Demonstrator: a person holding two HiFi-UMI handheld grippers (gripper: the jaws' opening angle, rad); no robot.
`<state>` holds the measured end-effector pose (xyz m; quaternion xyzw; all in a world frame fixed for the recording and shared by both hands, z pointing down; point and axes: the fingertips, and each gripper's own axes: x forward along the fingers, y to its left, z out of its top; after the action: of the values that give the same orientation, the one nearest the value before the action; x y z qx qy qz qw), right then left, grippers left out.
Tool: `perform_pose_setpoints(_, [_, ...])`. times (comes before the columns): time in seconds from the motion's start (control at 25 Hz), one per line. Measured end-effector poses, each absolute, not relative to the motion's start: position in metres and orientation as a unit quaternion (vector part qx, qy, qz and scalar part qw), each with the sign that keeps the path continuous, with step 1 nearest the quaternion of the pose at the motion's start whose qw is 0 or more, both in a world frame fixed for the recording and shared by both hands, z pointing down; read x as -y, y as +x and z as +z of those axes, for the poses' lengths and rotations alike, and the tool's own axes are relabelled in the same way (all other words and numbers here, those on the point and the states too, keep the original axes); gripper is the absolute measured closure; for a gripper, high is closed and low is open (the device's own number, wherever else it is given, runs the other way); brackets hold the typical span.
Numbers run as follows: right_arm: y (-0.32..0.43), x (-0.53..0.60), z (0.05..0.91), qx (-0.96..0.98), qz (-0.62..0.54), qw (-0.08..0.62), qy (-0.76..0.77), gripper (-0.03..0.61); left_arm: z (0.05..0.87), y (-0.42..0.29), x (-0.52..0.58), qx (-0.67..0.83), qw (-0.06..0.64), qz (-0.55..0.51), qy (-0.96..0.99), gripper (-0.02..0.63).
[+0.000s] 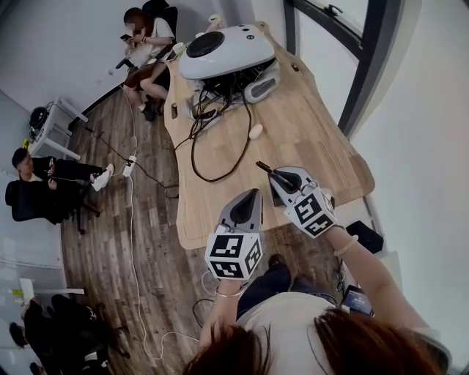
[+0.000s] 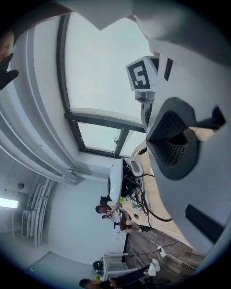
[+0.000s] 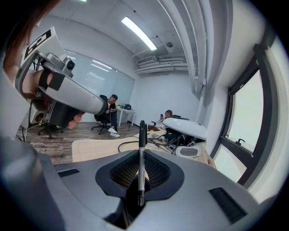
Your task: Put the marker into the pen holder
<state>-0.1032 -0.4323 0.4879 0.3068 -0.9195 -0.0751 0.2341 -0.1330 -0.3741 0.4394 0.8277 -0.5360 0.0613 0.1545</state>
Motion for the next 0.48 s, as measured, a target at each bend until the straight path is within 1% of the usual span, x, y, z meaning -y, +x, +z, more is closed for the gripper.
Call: perform_pose_setpoints(0.48, [-0.106,0.446,0.526,0.914,-0.045,0.278,0.293,0.512,0.450,-0.136,0.386,0.535,0.169,0.064,0.825,0.597])
